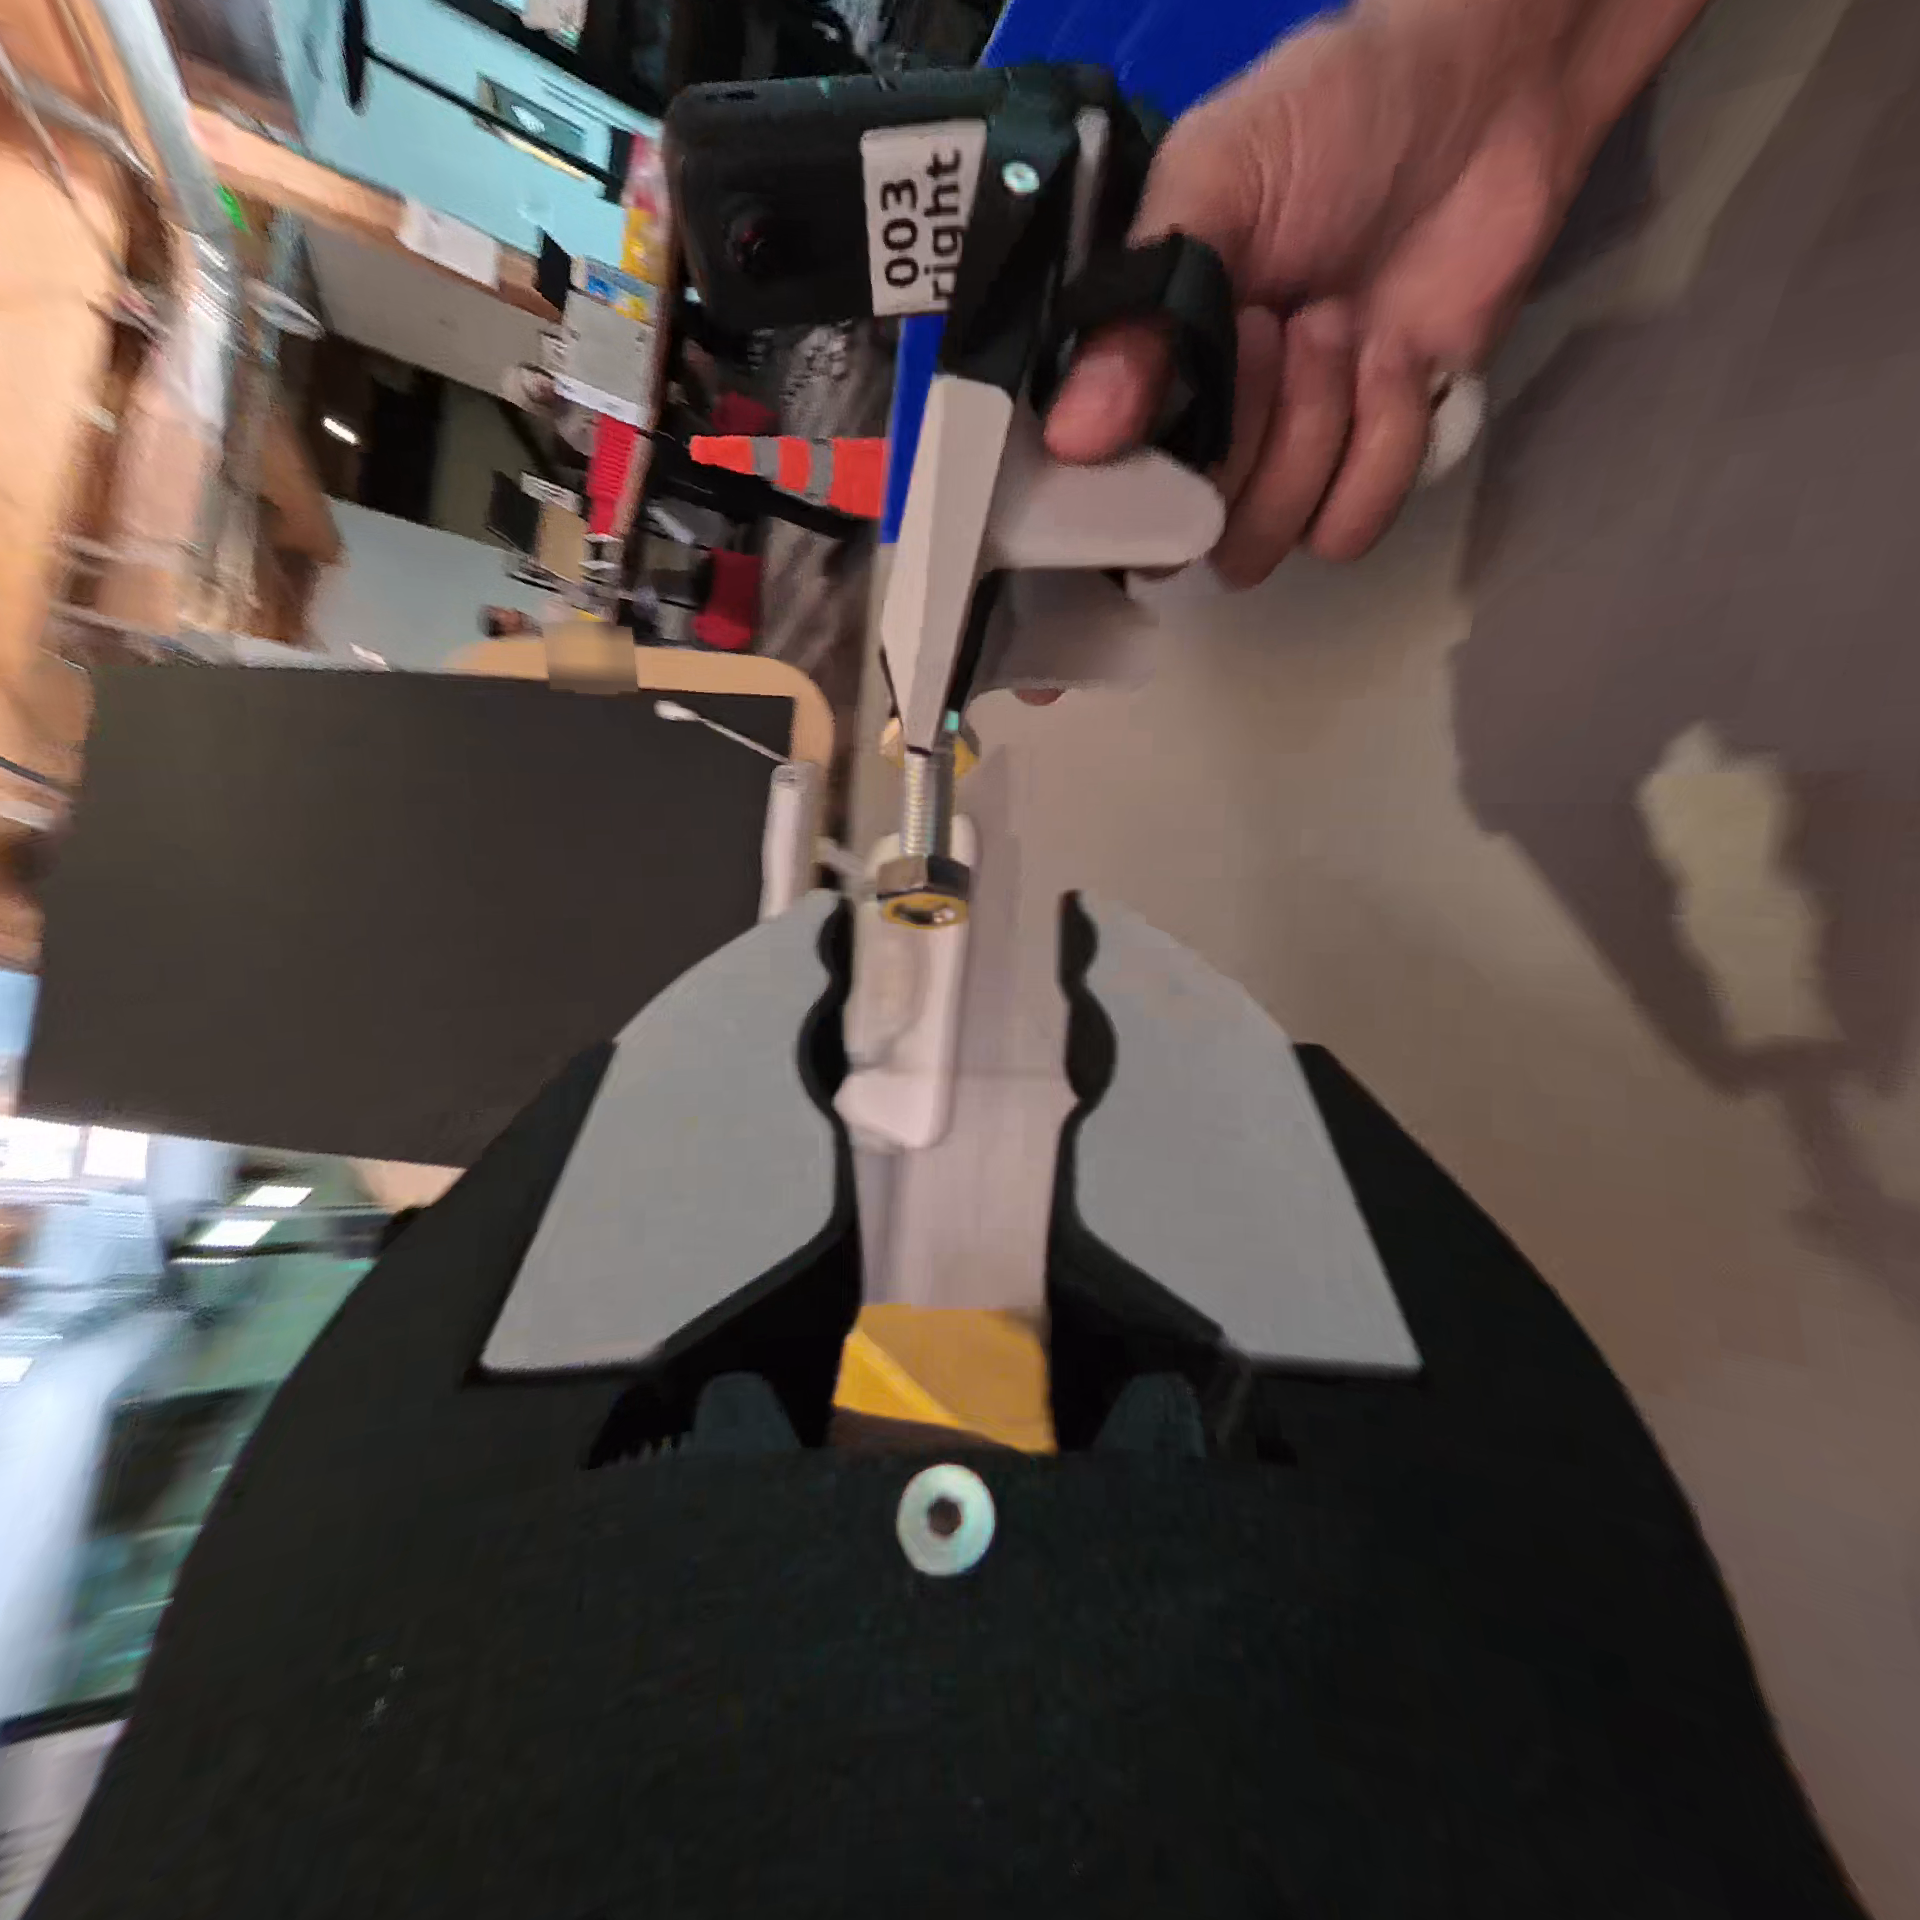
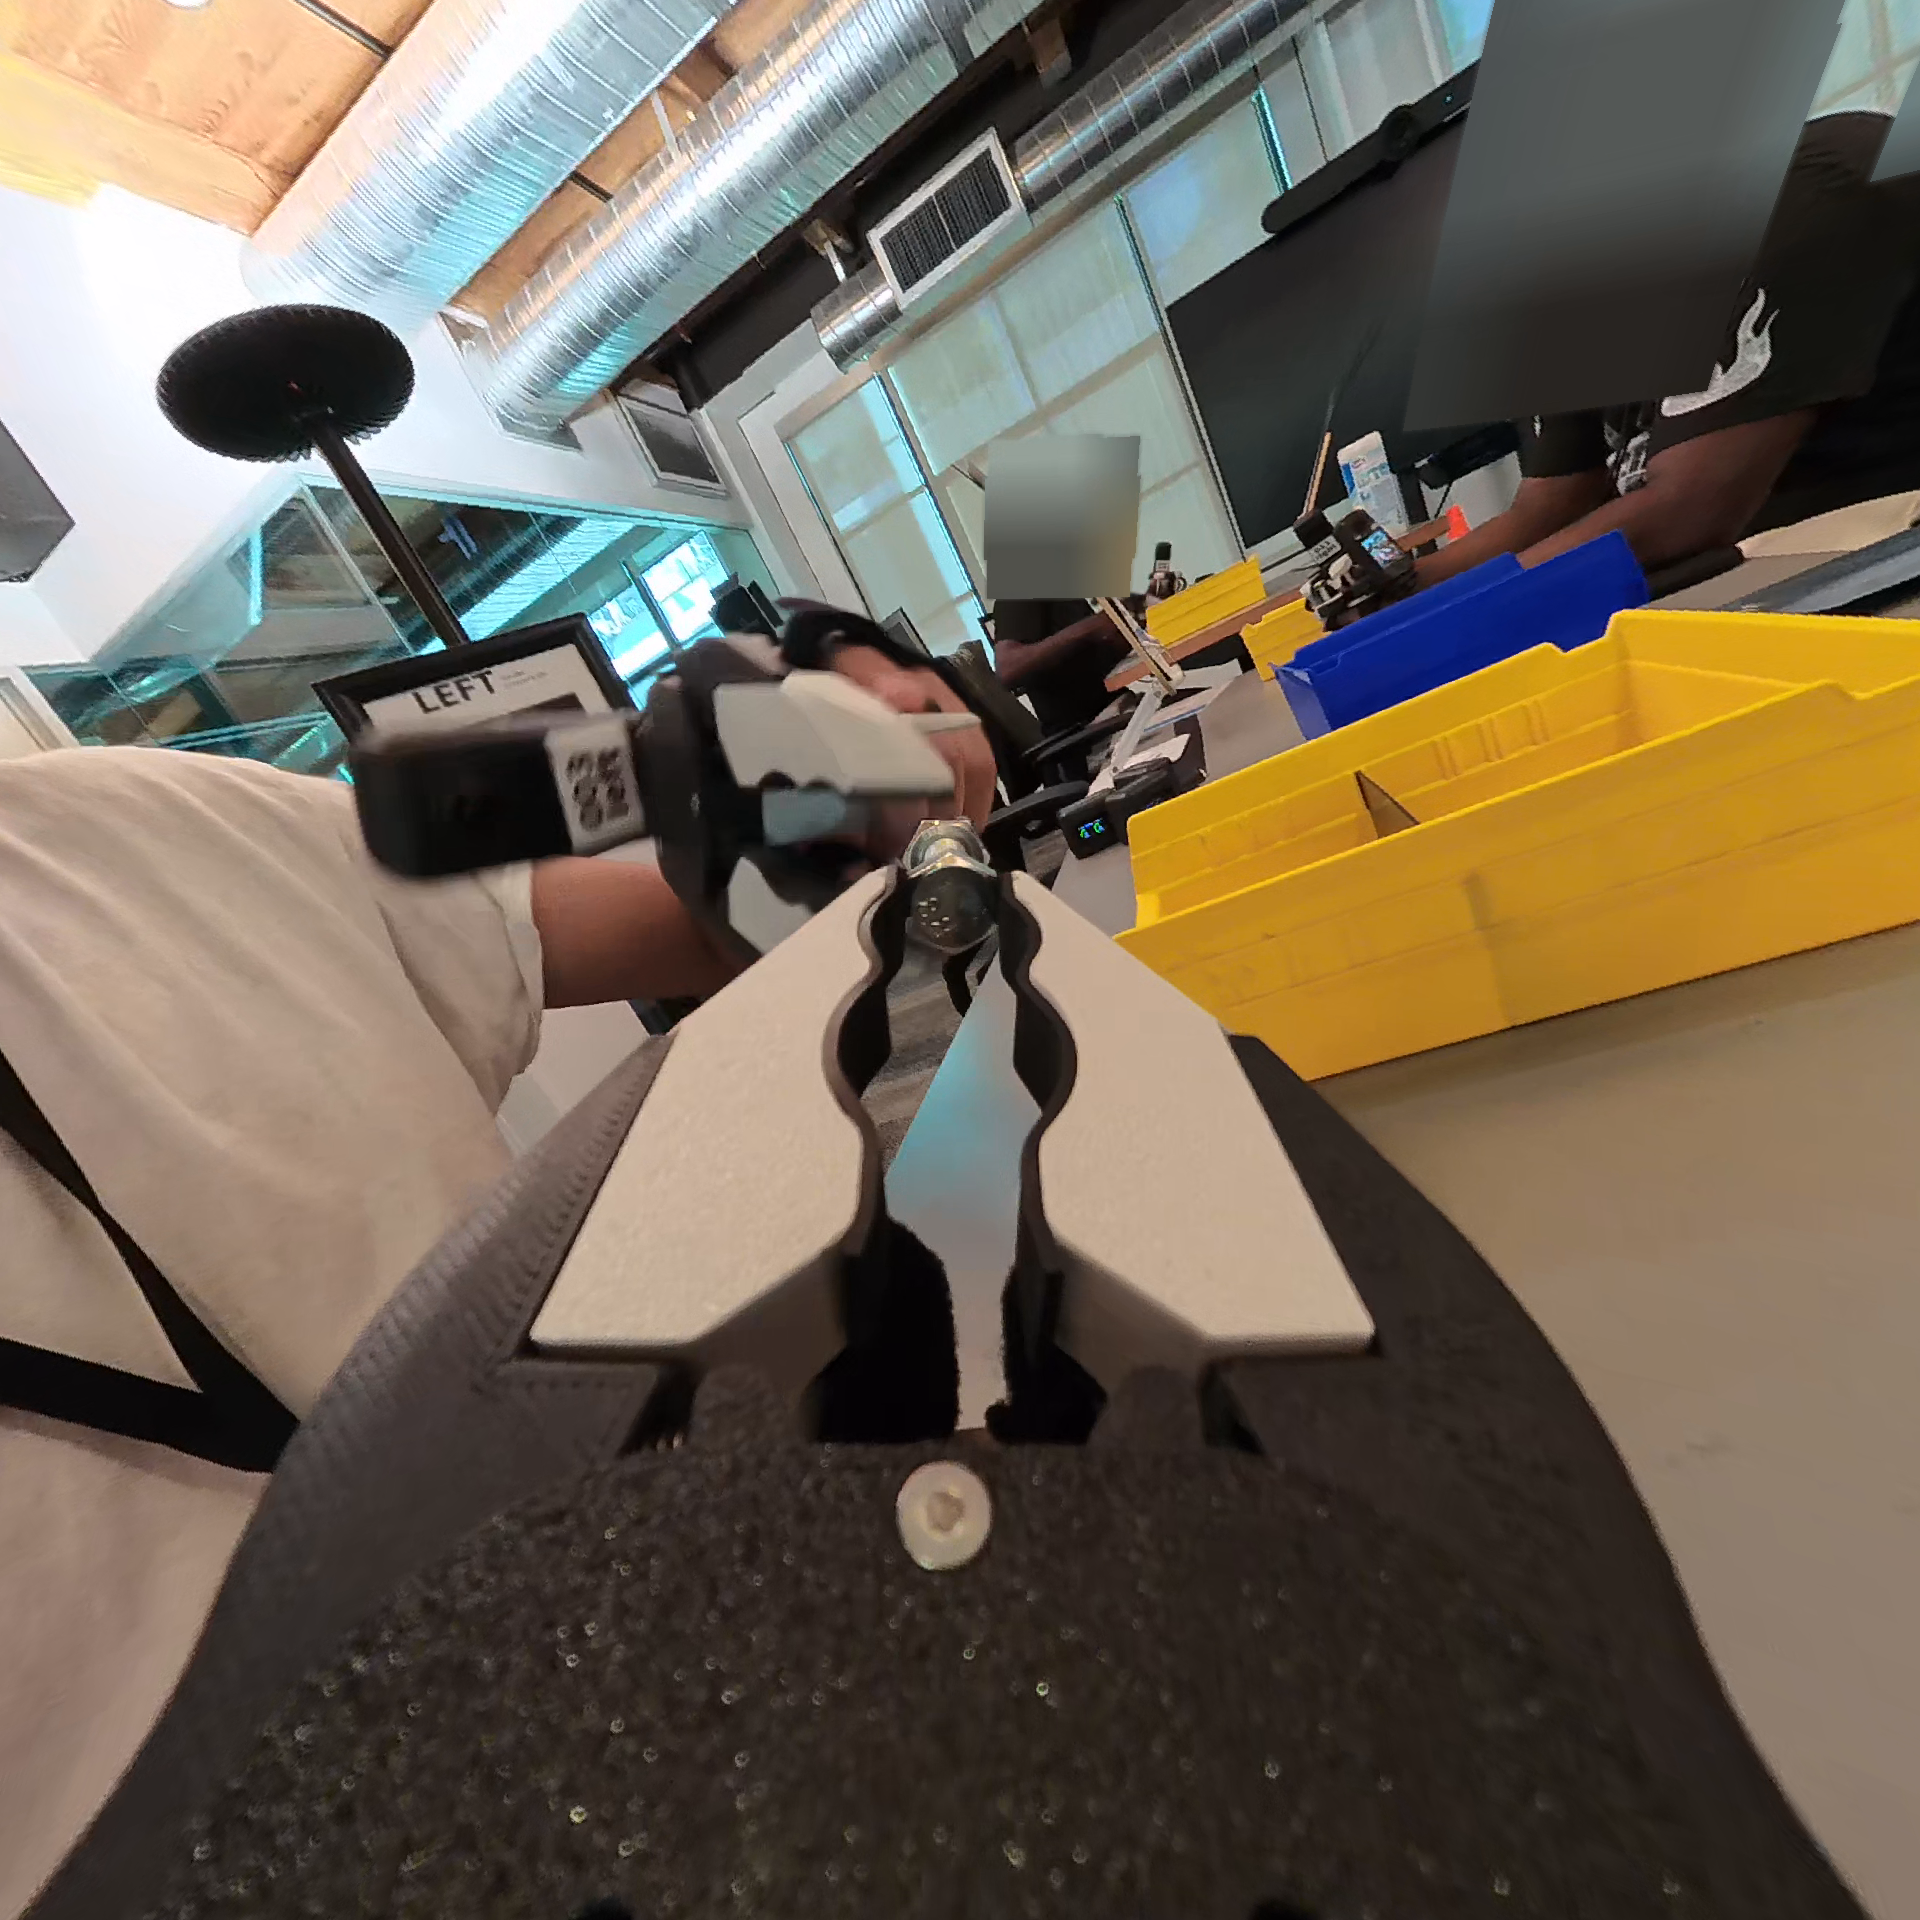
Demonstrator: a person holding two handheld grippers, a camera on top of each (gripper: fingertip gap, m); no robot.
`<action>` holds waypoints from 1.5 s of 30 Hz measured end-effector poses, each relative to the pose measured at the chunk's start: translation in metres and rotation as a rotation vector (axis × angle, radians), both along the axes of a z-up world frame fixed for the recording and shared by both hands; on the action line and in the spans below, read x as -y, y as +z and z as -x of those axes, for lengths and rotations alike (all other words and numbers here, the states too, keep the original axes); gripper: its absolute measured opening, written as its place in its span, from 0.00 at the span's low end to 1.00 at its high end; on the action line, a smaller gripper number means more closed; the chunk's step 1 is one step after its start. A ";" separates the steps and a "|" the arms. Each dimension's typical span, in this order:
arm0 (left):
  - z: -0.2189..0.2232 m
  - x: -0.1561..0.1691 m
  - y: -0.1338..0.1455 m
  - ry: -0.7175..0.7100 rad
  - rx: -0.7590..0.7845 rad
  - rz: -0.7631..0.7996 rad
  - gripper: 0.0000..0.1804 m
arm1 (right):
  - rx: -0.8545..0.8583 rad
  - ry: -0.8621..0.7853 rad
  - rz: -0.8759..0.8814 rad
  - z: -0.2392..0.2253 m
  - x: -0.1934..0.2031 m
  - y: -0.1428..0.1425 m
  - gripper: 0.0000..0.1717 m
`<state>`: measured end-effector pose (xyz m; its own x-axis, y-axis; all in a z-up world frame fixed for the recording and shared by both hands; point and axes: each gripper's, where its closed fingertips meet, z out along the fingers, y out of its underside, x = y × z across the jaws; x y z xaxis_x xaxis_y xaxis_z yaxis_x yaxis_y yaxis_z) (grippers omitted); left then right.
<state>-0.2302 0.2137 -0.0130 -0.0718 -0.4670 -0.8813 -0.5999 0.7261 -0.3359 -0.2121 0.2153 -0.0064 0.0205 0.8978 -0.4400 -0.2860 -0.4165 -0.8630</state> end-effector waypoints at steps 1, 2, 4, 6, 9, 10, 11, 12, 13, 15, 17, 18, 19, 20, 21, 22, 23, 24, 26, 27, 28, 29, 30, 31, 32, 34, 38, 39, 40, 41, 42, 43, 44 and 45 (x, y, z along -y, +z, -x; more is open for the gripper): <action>0.002 0.004 0.000 0.004 0.041 0.131 0.28 | -0.004 0.002 0.001 -0.001 0.000 0.001 0.10; 0.003 0.007 0.003 0.016 0.106 0.288 0.29 | -0.004 0.000 0.000 -0.002 -0.001 0.001 0.10; 0.006 0.004 0.012 0.099 0.273 0.669 0.27 | -0.004 0.000 -0.001 -0.003 -0.002 0.001 0.10; 0.005 0.004 0.013 0.160 0.401 1.137 0.29 | -0.011 0.003 0.004 -0.004 -0.002 0.001 0.10; 0.001 0.003 0.020 0.160 0.556 1.755 0.29 | -0.008 0.007 0.005 -0.003 -0.001 0.000 0.10; 0.000 0.001 0.021 0.158 0.593 1.901 0.29 | -0.006 0.007 0.004 -0.003 -0.001 0.000 0.10; -0.001 -0.001 0.020 0.163 0.616 2.013 0.29 | -0.004 0.009 0.004 -0.002 -0.001 0.000 0.10; -0.001 -0.002 0.017 0.176 0.630 2.107 0.29 | -0.002 0.009 0.004 -0.002 -0.001 -0.001 0.10; -0.002 -0.002 0.014 0.189 0.640 2.192 0.28 | -0.002 0.009 0.004 -0.002 -0.001 -0.001 0.10; -0.004 -0.001 0.007 0.202 0.646 2.322 0.26 | -0.002 0.008 0.007 -0.002 -0.001 -0.001 0.10; -0.006 0.001 0.000 0.207 0.636 2.379 0.25 | 0.003 0.006 0.006 -0.002 -0.001 -0.002 0.10; -0.007 0.002 -0.003 0.207 0.632 2.393 0.24 | 0.007 0.005 0.004 -0.001 -0.001 -0.002 0.10; -0.008 0.003 -0.004 0.203 0.634 2.407 0.22 | 0.012 0.003 0.002 -0.001 -0.001 -0.003 0.10; -0.008 0.003 -0.003 0.190 0.641 2.425 0.19 | 0.019 -0.001 0.000 0.000 -0.002 -0.003 0.10; -0.008 0.002 0.000 0.170 0.651 2.445 0.14 | 0.026 -0.004 -0.003 0.000 -0.002 -0.005 0.10; -0.008 0.002 0.002 0.147 0.658 2.459 0.10 | 0.032 -0.008 -0.006 0.000 -0.002 -0.005 0.10; -0.008 0.003 0.003 0.140 0.653 2.460 0.10 | 0.030 -0.008 -0.008 0.000 -0.002 -0.005 0.10; -0.008 0.004 0.004 0.135 0.643 2.448 0.10 | 0.027 -0.007 -0.011 0.000 -0.001 -0.004 0.10; -0.007 0.004 0.004 0.131 0.617 2.349 0.10 | 0.040 -0.020 -0.022 0.001 -0.002 -0.004 0.10; -0.006 0.003 0.003 0.136 0.597 2.243 0.10 | 0.052 -0.026 -0.020 0.002 -0.002 -0.005 0.10; -0.005 0.001 0.003 0.136 0.567 2.099 0.09 | 0.055 -0.028 -0.015 0.003 -0.003 -0.006 0.10; -0.005 0.000 0.004 0.132 0.529 1.930 0.09 | 0.050 -0.024 -0.006 0.004 -0.003 -0.006 0.10; -0.005 -0.001 0.005 0.128 0.490 1.752 0.09 | 0.042 -0.016 0.004 0.004 -0.002 -0.006 0.10; -0.005 -0.001 0.006 0.119 0.447 1.581 0.09 | 0.025 -0.006 0.015 0.004 -0.002 -0.005 0.10; -0.006 0.000 0.007 0.106 0.405 1.423 0.09 | 0.004 0.004 0.028 0.004 -0.001 -0.004 0.10; -0.006 0.001 0.006 0.082 0.325 1.152 0.10 | -0.024 0.013 0.053 0.001 -0.002 -0.001 0.10; -0.005 -0.004 0.000 0.005 0.136 0.556 0.10 | -0.030 0.010 0.081 0.001 -0.006 -0.003 0.10; -0.004 -0.006 -0.001 -0.017 0.083 0.390 0.09 | -0.034 0.011 0.089 0.001 -0.006 -0.003 0.10; -0.004 -0.008 0.000 -0.036 0.031 0.223 0.10 | -0.037 0.014 0.097 0.000 -0.007 -0.004 0.10; -0.004 -0.010 0.000 -0.058 -0.023 0.056 0.10 | -0.040 0.017 0.105 0.000 -0.007 -0.004 0.10; -0.004 -0.011 0.001 -0.080 -0.073 -0.101 0.09 | -0.046 0.021 0.113 0.000 -0.007 -0.004 0.10; -0.004 -0.012 0.002 -0.099 -0.115 -0.237 0.09 | -0.051 0.025 0.121 0.000 -0.008 -0.005 0.10; -0.004 -0.013 0.002 -0.112 -0.149 -0.345 0.09 | -0.052 0.027 0.126 0.000 -0.008 -0.005 0.10; -0.004 -0.014 0.002 -0.116 -0.169 -0.411 0.10 | -0.054 0.026 0.127 0.000 -0.008 -0.006 0.10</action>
